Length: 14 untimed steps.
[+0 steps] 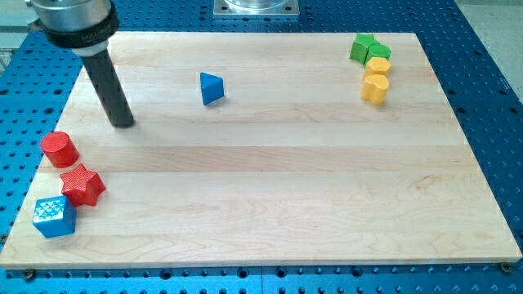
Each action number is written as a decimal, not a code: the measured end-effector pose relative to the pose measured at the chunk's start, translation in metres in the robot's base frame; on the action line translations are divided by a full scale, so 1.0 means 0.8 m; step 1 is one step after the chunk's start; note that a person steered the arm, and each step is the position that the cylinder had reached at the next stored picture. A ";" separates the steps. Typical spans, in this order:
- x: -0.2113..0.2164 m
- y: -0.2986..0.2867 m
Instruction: Push the red blocks along with the cube towards the bottom left corner of the board
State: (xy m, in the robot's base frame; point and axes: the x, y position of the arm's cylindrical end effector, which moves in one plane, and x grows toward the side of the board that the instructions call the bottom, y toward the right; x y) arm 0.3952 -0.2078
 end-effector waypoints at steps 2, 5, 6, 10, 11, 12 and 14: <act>0.025 -0.065; 0.141 -0.051; 0.119 -0.029; 0.061 -0.121; 0.064 -0.120; 0.071 -0.121; 0.071 -0.120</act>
State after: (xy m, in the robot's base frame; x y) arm 0.4521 -0.3042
